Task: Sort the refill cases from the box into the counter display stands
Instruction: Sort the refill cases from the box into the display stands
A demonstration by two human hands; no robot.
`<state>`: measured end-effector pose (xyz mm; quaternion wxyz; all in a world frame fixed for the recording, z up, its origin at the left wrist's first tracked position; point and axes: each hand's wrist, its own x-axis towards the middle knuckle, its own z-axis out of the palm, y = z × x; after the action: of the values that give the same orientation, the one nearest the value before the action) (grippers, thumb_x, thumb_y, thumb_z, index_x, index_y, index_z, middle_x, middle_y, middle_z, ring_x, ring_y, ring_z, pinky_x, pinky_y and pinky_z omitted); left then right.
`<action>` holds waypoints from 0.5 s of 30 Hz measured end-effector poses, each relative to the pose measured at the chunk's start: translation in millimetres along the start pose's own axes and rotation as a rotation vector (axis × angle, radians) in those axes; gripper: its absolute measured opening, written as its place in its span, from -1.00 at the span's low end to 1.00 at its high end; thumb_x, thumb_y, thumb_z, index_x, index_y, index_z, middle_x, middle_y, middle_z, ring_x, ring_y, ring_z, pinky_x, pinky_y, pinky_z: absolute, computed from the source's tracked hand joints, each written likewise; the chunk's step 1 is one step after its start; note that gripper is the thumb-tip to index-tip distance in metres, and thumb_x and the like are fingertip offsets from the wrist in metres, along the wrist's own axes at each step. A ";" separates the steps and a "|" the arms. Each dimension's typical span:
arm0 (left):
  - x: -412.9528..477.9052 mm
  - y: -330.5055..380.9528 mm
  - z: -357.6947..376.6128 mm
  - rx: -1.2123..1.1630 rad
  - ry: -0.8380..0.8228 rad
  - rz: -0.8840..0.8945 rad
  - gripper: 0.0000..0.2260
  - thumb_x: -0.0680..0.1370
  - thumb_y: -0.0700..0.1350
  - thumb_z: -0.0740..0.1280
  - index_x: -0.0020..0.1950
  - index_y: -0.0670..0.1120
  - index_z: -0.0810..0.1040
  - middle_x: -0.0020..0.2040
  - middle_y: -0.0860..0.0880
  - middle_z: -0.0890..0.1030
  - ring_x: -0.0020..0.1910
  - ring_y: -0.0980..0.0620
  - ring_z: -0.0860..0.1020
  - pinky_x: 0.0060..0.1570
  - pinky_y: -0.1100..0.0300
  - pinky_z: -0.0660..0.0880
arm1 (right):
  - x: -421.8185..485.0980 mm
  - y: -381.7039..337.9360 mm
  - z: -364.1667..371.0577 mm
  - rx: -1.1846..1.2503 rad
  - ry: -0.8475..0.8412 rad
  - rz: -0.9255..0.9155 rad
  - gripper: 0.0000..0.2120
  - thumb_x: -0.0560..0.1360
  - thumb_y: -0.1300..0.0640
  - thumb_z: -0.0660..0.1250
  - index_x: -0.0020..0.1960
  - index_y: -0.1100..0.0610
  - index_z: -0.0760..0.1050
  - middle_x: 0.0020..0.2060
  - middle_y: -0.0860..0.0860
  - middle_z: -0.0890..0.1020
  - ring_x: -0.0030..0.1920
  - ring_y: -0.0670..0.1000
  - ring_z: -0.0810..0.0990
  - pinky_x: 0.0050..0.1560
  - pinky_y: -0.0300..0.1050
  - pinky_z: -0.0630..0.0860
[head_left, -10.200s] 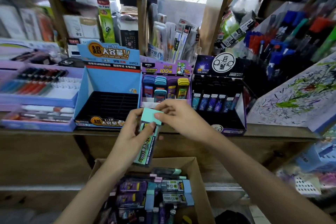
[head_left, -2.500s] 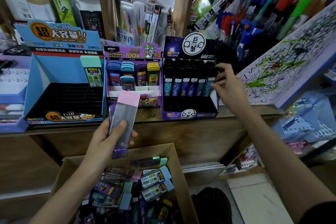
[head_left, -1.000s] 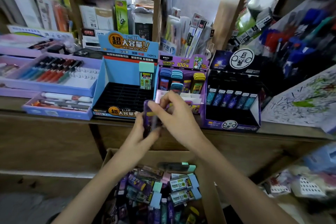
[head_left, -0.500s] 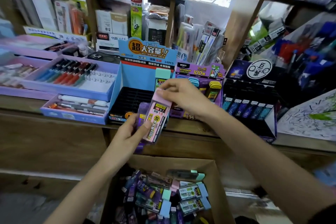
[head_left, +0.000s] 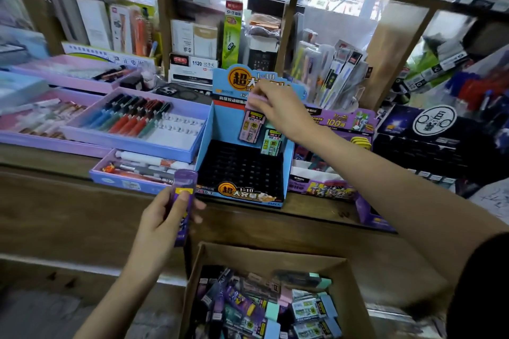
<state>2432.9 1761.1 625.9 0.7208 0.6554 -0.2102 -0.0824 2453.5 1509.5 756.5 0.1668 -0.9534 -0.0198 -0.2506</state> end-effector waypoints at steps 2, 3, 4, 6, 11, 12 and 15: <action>0.3 -0.4 -2.1 0.001 -0.002 0.005 -0.81 0.59 -0.13 0.18 -0.07 -0.22 0.50 -0.23 -0.06 0.66 -0.36 0.07 0.55 -0.37 0.33 0.47 | -2.7 2.8 4.6 -0.014 -0.050 -0.023 -0.81 0.58 0.09 0.24 0.00 0.23 0.47 -0.10 0.03 0.65 -0.10 0.02 0.58 -0.16 -0.16 0.40; 0.8 -0.3 -2.3 0.000 -0.002 0.002 -0.82 0.59 -0.15 0.18 -0.07 -0.23 0.50 -0.23 -0.06 0.65 -0.36 0.06 0.55 -0.36 0.33 0.47 | -3.8 3.3 5.9 -0.032 -0.083 -0.036 -0.80 0.58 0.08 0.23 -0.01 0.23 0.47 -0.09 0.04 0.66 -0.09 0.03 0.59 -0.11 -0.10 0.46; 1.3 0.1 -2.1 -0.004 0.000 0.000 -0.82 0.59 -0.16 0.18 -0.07 -0.24 0.50 -0.24 -0.05 0.65 -0.36 0.06 0.55 -0.37 0.33 0.47 | -4.0 3.4 6.1 -0.047 -0.107 -0.045 -0.81 0.59 0.08 0.22 -0.01 0.21 0.46 -0.08 0.04 0.66 -0.09 0.04 0.59 -0.09 -0.06 0.48; 1.6 1.6 -0.8 -0.017 0.001 0.000 -0.81 0.60 -0.16 0.17 -0.07 -0.25 0.49 -0.25 -0.04 0.65 -0.37 0.08 0.55 -0.40 0.33 0.46 | -2.1 3.1 4.2 -0.041 -0.126 -0.041 -0.85 0.58 0.09 0.24 -0.01 0.18 0.47 -0.09 0.03 0.66 -0.09 0.04 0.59 -0.08 -0.04 0.49; 0.5 3.8 4.6 -0.039 -0.017 -0.007 -0.82 0.60 -0.17 0.16 -0.07 -0.23 0.49 -0.27 -0.03 0.65 -0.40 0.11 0.54 -0.44 0.31 0.47 | -0.2 1.9 4.7 -0.010 -0.122 -0.010 -0.87 0.57 0.09 0.26 0.00 0.15 0.49 -0.09 0.01 0.67 -0.07 0.03 0.61 -0.02 0.03 0.53; 0.7 4.1 5.7 -0.043 -0.019 -0.011 -0.83 0.60 -0.17 0.16 -0.07 -0.21 0.49 -0.26 -0.03 0.65 -0.39 0.11 0.54 -0.44 0.29 0.48 | -0.7 1.4 6.1 -0.015 -0.114 -0.014 -0.85 0.57 0.08 0.25 0.01 0.16 0.50 -0.09 0.00 0.67 -0.08 0.02 0.61 -0.02 0.03 0.52; 0.7 3.7 6.9 -0.032 -0.033 -0.012 -0.85 0.60 -0.17 0.16 -0.08 -0.19 0.48 -0.24 -0.03 0.65 -0.38 0.10 0.55 -0.43 0.26 0.49 | -0.1 -0.9 11.5 -0.010 -0.090 -0.025 -0.84 0.57 0.08 0.25 0.00 0.17 0.51 -0.10 -0.01 0.67 -0.10 0.03 0.59 -0.03 0.02 0.51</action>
<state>2430.0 1755.1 630.0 0.7271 0.6436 -0.2166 -0.1010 2458.7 1514.1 747.4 0.1578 -0.9643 -0.0378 -0.2095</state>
